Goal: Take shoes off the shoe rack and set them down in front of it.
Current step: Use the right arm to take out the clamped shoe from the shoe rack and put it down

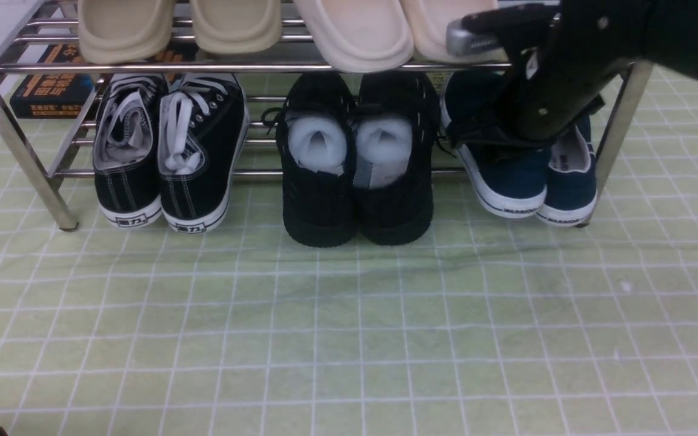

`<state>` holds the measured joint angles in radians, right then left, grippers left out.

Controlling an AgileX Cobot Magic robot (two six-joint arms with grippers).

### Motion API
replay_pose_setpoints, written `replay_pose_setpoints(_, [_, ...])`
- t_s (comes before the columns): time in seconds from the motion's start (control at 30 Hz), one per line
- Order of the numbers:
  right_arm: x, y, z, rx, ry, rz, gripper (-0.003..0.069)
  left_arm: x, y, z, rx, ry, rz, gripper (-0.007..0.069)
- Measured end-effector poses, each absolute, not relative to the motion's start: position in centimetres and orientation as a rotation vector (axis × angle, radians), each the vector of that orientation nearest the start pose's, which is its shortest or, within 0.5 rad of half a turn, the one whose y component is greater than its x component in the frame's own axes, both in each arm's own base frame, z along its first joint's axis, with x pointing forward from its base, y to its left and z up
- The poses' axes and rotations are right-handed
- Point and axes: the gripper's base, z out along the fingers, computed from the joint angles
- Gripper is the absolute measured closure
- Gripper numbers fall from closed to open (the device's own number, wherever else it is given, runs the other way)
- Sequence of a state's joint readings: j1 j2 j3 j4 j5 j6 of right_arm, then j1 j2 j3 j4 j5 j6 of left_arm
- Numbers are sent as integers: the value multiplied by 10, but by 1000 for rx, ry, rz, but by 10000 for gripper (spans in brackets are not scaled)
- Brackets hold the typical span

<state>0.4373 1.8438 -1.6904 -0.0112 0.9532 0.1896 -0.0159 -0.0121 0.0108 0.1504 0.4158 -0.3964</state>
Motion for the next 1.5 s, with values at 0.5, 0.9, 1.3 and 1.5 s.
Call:
replay_pose_setpoints(0.5, [313,155,385,-317,2573,334,618,51,5,173,-270,1876,-130,385])
replay_pose_setpoints(0.9, [282,145,406,-377,2618,367,618,51,5,173,-270,1876,-130,385])
replay_pose_setpoints(1.3, [219,129,422,-407,2572,549,618,51,5,173,-270,1876,-130,385])
replay_pose_setpoints(1.5, [157,135,411,-569,2579,668,618,51,5,173,-270,1876,-130,385])
